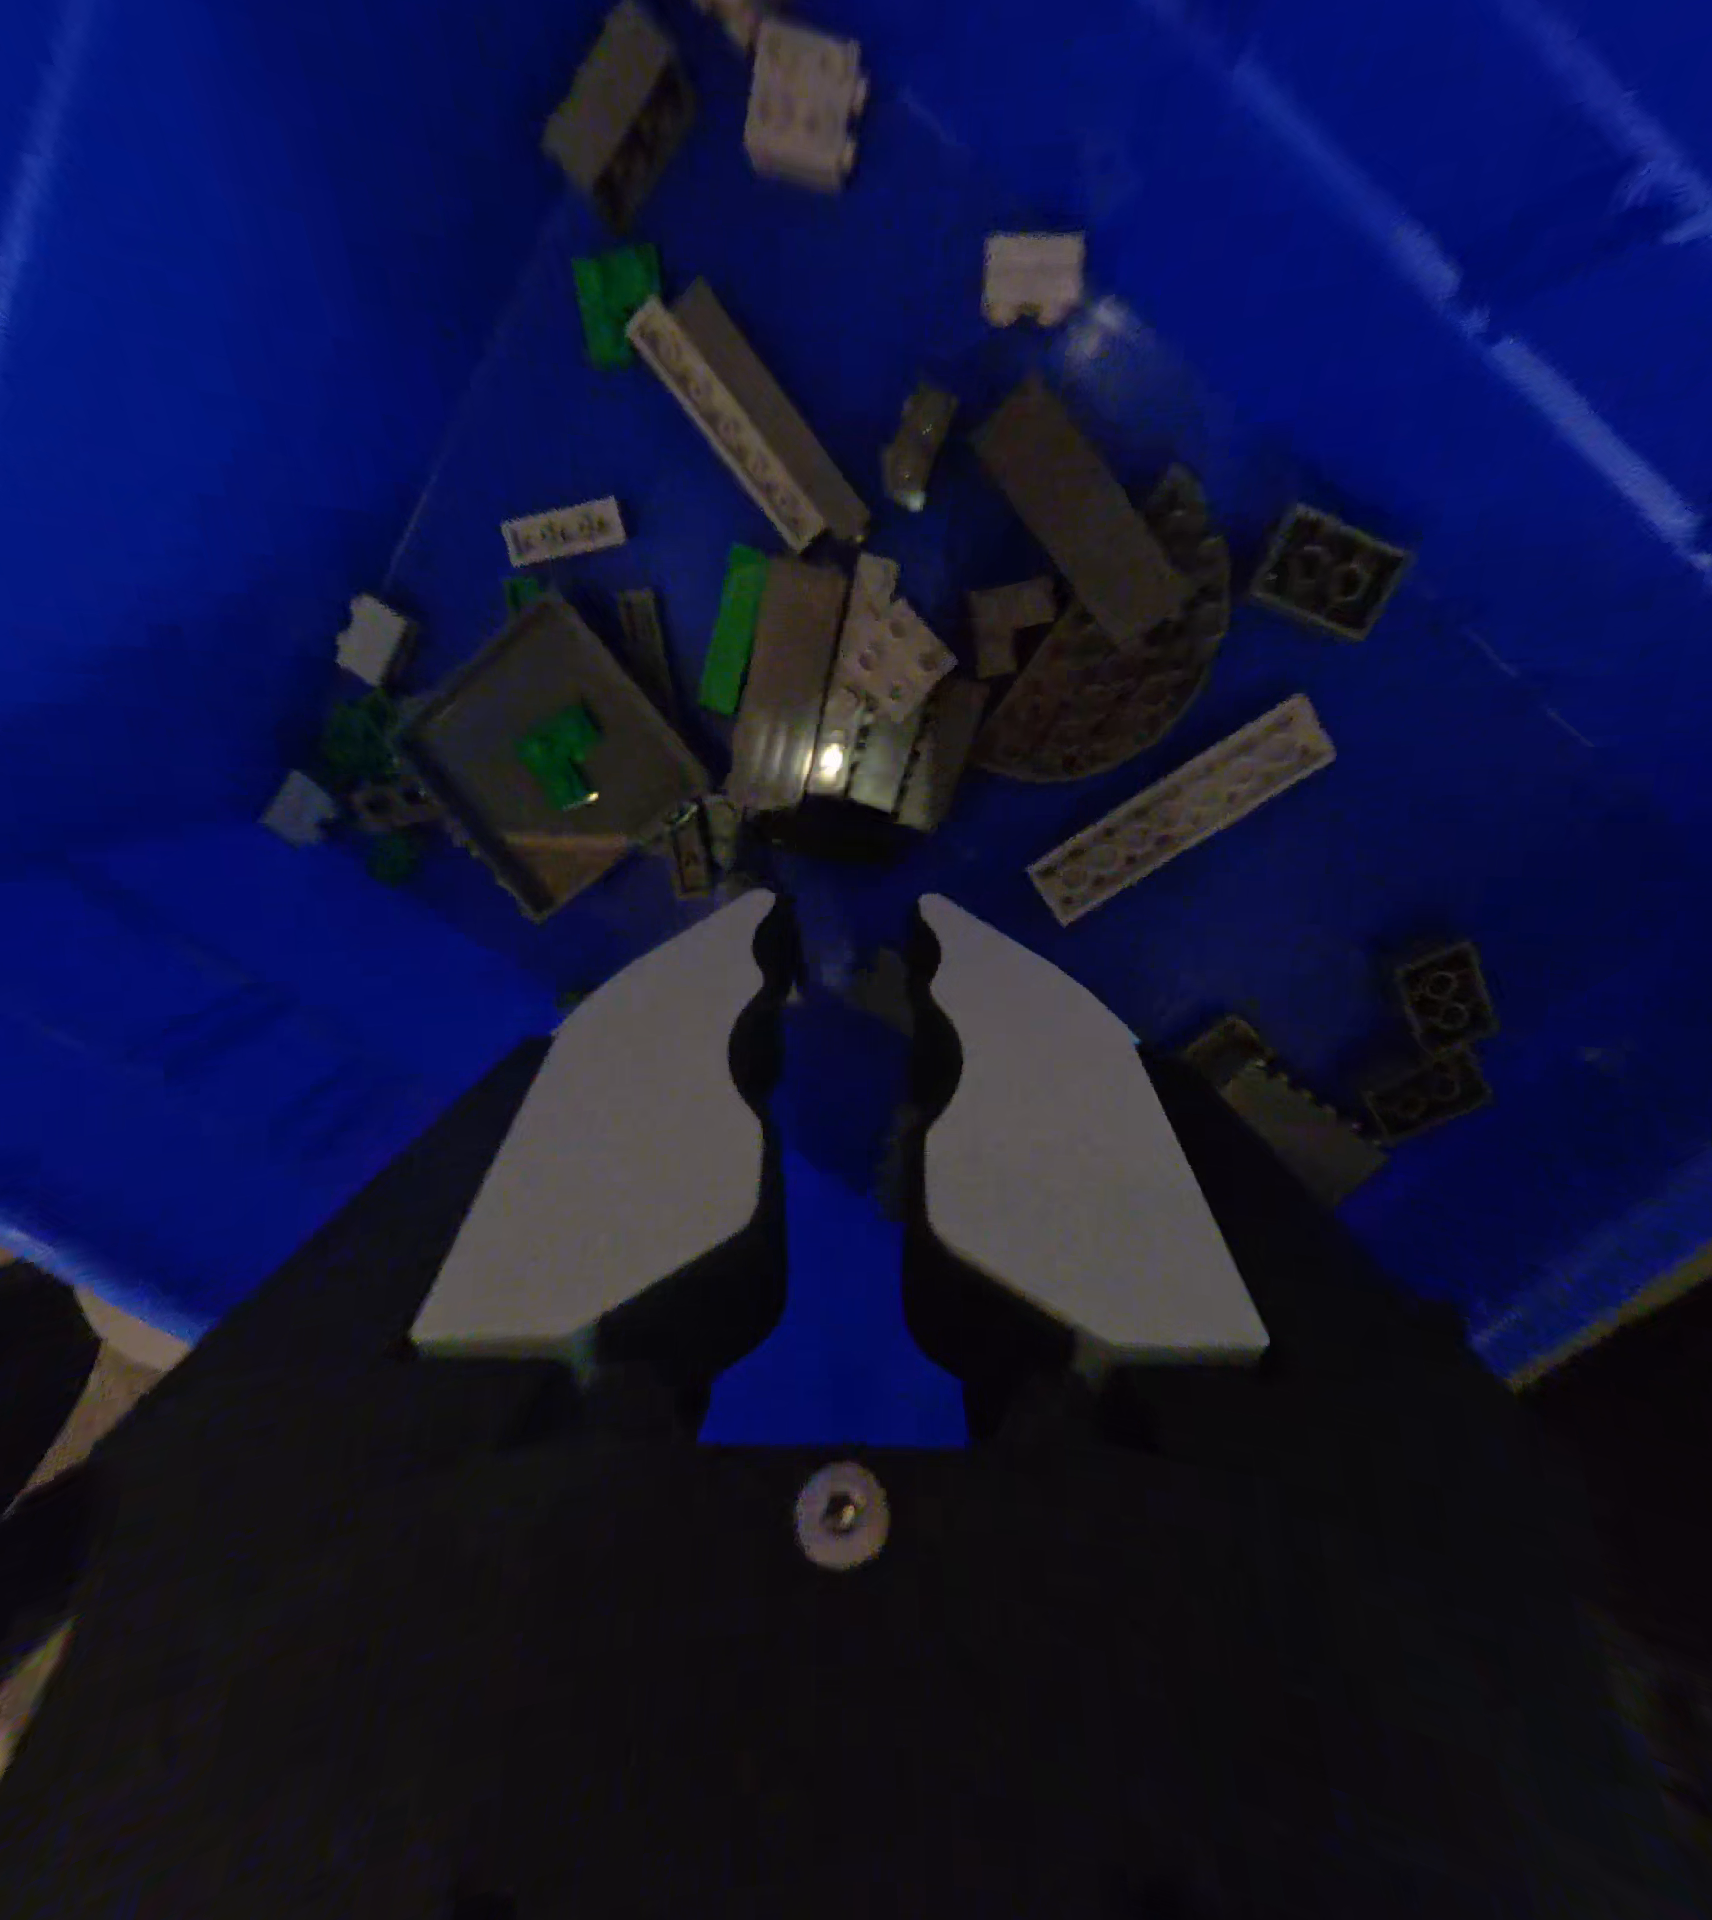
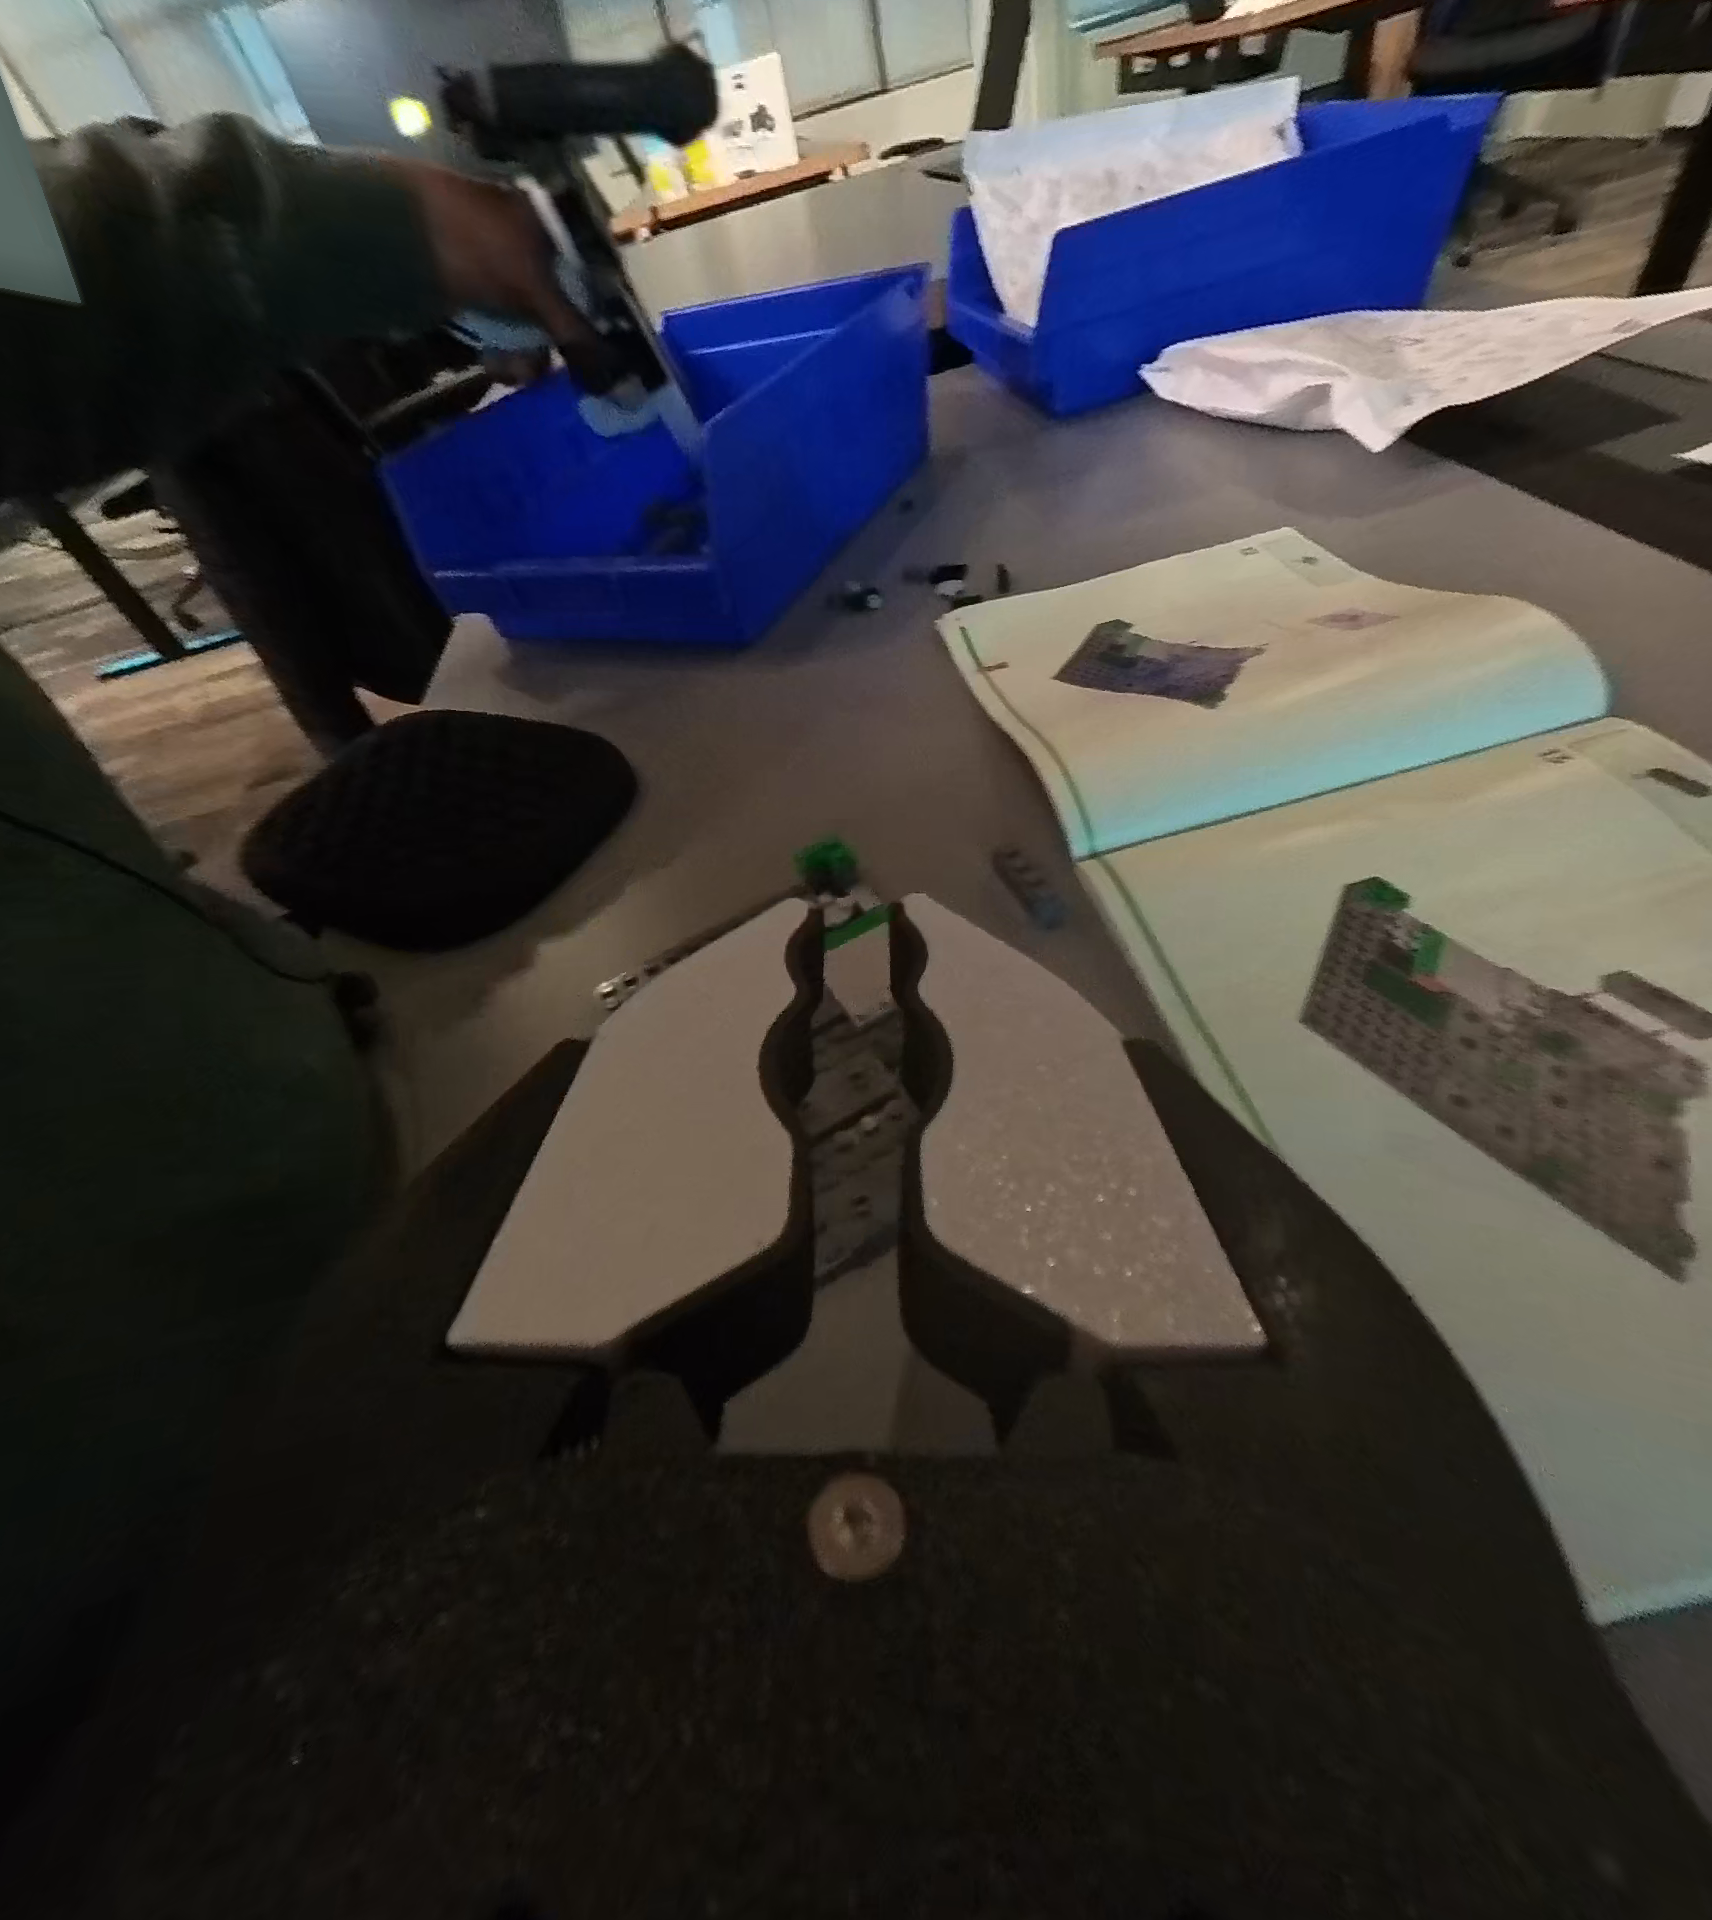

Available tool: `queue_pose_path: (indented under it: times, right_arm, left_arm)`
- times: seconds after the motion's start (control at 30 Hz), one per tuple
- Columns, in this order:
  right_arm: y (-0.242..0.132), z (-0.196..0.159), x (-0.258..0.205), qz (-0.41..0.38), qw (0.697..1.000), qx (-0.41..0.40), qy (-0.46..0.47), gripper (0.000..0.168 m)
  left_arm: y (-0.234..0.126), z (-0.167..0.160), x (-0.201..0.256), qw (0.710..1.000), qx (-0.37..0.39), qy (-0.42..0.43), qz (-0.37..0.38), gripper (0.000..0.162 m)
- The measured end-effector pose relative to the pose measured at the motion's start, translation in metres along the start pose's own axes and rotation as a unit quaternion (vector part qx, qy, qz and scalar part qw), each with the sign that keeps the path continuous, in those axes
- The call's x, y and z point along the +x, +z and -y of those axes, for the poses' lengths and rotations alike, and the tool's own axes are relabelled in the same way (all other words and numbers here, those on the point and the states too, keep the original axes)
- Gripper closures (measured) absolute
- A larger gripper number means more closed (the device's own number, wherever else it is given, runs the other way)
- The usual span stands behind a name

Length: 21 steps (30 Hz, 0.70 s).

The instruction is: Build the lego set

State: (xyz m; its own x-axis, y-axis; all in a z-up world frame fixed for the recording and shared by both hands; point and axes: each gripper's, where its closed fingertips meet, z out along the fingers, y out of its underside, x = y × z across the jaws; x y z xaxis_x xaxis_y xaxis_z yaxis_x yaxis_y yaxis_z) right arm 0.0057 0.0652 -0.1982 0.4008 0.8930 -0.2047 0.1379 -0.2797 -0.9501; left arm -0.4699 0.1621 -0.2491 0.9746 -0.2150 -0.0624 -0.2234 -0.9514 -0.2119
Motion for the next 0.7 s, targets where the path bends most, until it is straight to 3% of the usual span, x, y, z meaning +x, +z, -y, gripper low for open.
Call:
queue_pose_path:
  times: [0.27, 0.7]
  right_arm:
    - [-0.006, 0.005, -0.012, 0.007, 1.0, 0.006, -0.014, 0.156]
    - [-0.007, 0.009, -0.01, -0.003, 1.0, 0.008, -0.021, 0.157]
  left_arm:
    - [0.021, -0.016, -0.021, 0.995, -0.068, -0.054, 0.048, 0.142]
    - [0.034, -0.021, -0.016, 0.992, -0.095, -0.066, 0.043, 0.154]
